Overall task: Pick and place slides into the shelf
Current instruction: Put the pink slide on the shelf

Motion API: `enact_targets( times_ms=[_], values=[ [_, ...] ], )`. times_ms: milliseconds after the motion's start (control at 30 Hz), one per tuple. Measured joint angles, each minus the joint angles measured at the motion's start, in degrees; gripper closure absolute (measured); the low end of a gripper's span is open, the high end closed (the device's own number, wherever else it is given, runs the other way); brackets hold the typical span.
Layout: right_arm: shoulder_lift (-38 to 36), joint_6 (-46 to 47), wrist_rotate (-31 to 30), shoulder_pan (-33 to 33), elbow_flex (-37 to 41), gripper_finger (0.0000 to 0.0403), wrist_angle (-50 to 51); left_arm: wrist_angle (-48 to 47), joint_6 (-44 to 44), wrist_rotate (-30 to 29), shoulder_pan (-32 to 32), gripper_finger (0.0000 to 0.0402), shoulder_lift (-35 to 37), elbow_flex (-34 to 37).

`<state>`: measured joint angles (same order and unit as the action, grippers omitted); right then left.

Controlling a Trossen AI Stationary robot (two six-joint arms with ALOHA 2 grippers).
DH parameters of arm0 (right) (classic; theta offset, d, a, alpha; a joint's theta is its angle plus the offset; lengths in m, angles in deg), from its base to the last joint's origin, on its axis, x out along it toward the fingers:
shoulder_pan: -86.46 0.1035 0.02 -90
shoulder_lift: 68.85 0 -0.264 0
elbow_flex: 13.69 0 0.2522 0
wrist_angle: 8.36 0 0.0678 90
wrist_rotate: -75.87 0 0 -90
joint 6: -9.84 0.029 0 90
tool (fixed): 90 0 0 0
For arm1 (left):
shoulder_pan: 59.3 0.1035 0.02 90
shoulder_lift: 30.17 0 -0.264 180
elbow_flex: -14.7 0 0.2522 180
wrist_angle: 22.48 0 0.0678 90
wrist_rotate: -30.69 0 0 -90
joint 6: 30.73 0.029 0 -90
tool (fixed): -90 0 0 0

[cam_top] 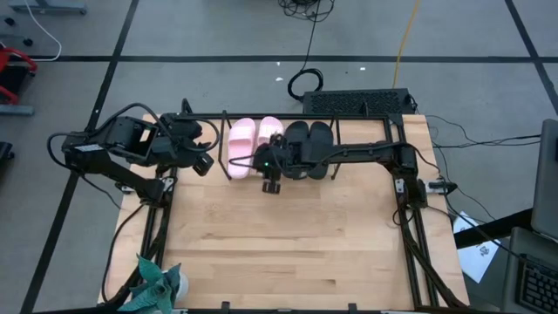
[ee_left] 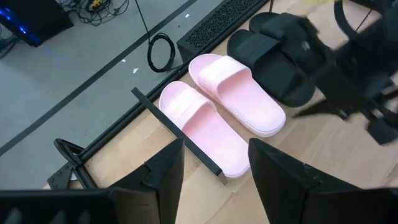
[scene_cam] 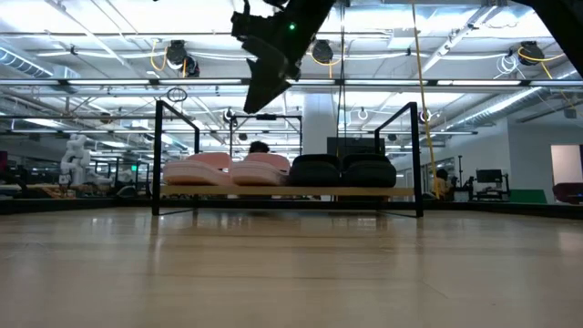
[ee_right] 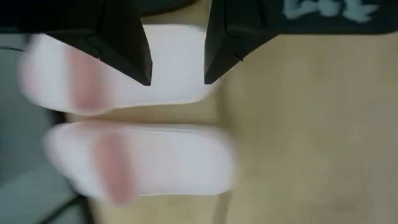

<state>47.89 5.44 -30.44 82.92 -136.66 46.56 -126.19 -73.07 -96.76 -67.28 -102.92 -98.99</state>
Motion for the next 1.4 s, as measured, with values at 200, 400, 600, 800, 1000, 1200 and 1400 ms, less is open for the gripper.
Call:
enact_targets(
  times_ms=[200,400,600,800,1000,1200,1400],
  values=[
    [0.59,-1.59,2.67,1.51,4.04,0.0265,-1.56,0.02,-0.04,0.00,0.00,0.0220,0.00,0.01],
    [0.60,-2.56,3.03,2.07,7.00,0.0265,-4.03,0.02,0.02,-0.02,0.00,0.0220,0.00,0.01],
    [0.60,-2.76,5.58,2.00,9.03,0.0265,-6.63,0.02,0.07,-0.04,0.00,0.0220,0.00,0.01],
    [0.62,-4.15,5.71,1.84,10.92,0.0265,-6.61,0.03,0.15,-0.15,0.00,0.0220,0.00,0.01],
    [0.63,-4.42,1.46,0.94,10.91,0.0266,-7.59,0.04,0.20,-1.60,0.00,0.0220,0.00,0.01],
    [0.63,-3.47,4.82,-0.30,10.91,0.0266,-7.92,0.04,0.17,-1.57,0.02,0.0220,0.00,0.01],
    [0.63,-3.76,6.15,-0.91,10.91,0.0266,-7.88,0.04,0.17,-1.59,0.01,0.0220,0.00,0.01]
  ],
)
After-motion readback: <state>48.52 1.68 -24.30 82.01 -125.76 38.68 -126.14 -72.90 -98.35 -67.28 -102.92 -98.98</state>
